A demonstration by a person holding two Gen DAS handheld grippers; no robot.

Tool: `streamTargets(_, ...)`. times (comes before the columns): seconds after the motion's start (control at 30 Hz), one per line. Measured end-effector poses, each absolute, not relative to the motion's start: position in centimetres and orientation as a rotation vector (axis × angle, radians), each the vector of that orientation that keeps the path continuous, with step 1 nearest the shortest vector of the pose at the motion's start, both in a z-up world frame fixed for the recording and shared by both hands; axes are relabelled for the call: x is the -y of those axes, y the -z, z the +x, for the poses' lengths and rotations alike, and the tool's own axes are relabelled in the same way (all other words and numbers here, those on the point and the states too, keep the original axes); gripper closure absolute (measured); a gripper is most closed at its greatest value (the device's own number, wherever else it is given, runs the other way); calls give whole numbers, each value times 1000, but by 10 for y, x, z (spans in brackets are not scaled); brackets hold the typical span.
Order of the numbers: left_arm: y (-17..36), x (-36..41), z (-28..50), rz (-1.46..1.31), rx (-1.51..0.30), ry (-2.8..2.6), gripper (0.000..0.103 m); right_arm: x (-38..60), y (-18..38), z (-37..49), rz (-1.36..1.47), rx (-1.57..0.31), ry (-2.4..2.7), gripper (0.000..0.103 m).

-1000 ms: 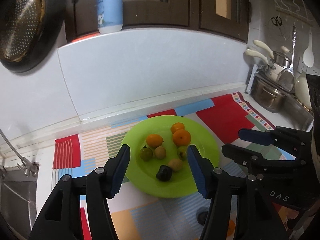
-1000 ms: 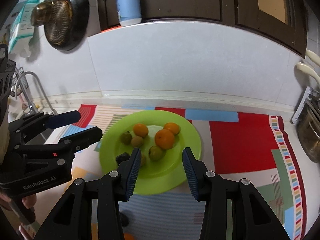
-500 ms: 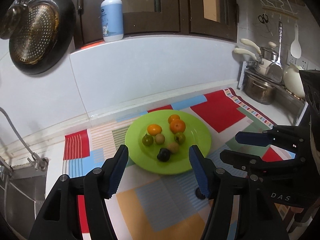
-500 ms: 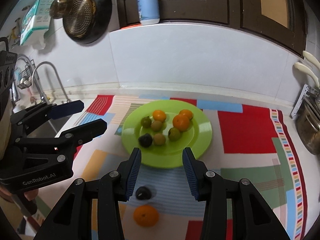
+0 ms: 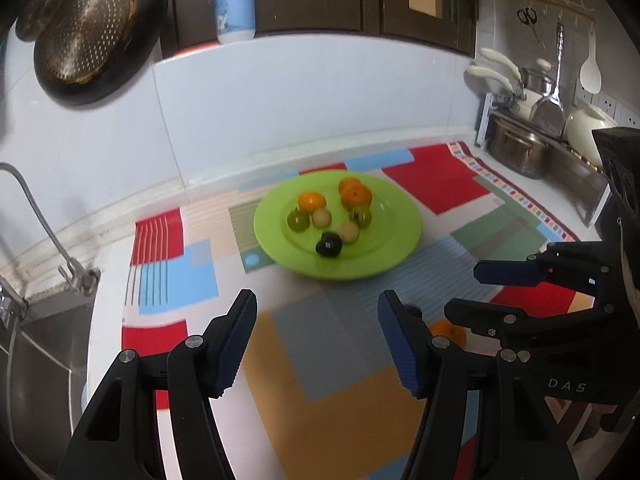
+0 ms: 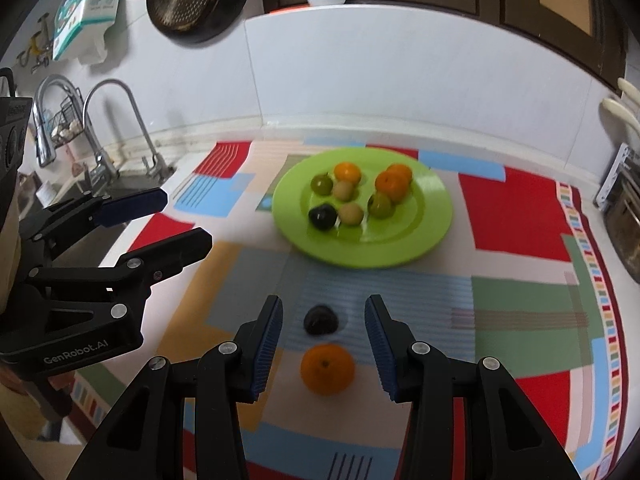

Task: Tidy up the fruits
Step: 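Withdraw both tools toward the dark plum and last orange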

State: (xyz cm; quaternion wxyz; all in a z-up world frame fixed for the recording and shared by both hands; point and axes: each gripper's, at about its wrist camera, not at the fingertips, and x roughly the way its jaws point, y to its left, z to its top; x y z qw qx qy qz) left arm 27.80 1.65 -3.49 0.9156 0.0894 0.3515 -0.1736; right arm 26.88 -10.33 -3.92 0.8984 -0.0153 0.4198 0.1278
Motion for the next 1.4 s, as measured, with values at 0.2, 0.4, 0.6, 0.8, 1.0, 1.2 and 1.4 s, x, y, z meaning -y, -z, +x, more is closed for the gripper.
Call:
streamTargets(0.2, 51, -15, 271, 204, -769, 360, 41, 103, 56, 267, -30, -934, -282, 59)
streamTargets(0.4, 63, -12, 270, 211, -808, 367, 41, 105, 74, 268, -21, -1007, -293, 59)
streamTargets(0.6, 75, -9, 271, 224, -843, 365, 41, 106, 86, 272, -14, -1046, -295, 59)
streamTargets(0.8, 86, -9, 274, 227, -876, 367, 41, 104, 96, 276, -29, -1066, -297, 52)
streamTargets(1.0, 93, -7, 277, 231, -895, 369, 41, 104, 105, 281, -37, -1082, -293, 52)
streamTargets(1.2, 97, 0, 278, 243, -906, 397, 41, 106, 104, 280, -35, -1067, -298, 61)
streamTargets(1.4, 93, 9, 280, 252, -895, 429, 41, 114, 100, 277, -26, -1044, -274, 61)
